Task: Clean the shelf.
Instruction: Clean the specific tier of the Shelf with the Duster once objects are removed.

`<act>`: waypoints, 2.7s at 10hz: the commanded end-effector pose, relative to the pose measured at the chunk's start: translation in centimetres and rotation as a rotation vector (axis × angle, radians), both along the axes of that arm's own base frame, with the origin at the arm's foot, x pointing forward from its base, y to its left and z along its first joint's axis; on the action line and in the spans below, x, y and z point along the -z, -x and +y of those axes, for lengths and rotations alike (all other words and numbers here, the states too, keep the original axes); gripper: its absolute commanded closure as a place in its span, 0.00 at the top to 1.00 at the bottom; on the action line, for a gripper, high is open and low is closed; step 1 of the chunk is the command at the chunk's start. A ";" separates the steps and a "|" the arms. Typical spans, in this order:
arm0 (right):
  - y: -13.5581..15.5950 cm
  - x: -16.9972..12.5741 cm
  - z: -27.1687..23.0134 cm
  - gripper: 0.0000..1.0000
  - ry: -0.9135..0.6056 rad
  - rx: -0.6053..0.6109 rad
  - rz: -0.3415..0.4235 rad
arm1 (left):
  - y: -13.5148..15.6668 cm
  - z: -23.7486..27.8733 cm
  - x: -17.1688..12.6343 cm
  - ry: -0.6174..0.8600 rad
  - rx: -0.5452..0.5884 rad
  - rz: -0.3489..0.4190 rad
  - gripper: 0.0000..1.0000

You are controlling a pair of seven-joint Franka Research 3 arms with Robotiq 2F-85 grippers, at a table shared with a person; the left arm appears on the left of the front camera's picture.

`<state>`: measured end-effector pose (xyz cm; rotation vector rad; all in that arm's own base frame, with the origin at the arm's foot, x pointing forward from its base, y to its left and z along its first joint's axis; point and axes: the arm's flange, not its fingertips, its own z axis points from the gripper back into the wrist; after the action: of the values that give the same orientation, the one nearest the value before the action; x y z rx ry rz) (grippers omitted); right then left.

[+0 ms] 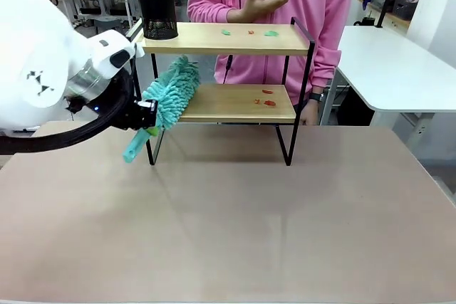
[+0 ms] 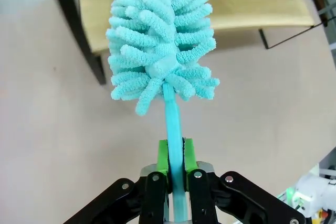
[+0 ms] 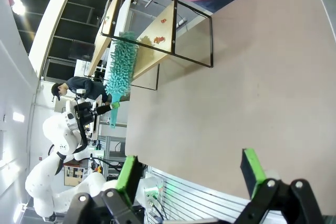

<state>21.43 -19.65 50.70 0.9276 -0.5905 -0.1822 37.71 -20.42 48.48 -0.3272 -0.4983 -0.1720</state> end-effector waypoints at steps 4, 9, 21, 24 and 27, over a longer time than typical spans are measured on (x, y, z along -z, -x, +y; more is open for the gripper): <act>-0.2 -0.2 0.1 1.00 -0.001 -0.011 -0.030 | -2.9 -4.9 0.0 -0.054 0.062 0.030 0.12; -0.2 -0.2 0.1 1.00 -0.001 -0.011 -0.030 | -2.9 -8.3 0.9 -0.098 0.118 0.046 0.12; -0.2 -0.2 0.1 1.00 -0.001 -0.011 -0.030 | -2.2 -12.6 -0.4 -0.117 0.423 0.024 0.12; -0.2 -0.2 0.1 1.00 -0.001 -0.011 -0.030 | -1.3 -11.5 -0.4 -0.152 0.610 0.091 0.12; -0.2 -0.2 0.1 1.00 -0.001 -0.011 -0.030 | -0.5 -7.7 -2.1 -0.145 0.607 0.114 0.12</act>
<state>21.39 -19.63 50.66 0.9292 -0.5880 -0.1802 38.79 -30.56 49.92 -0.3266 -0.2679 -0.7739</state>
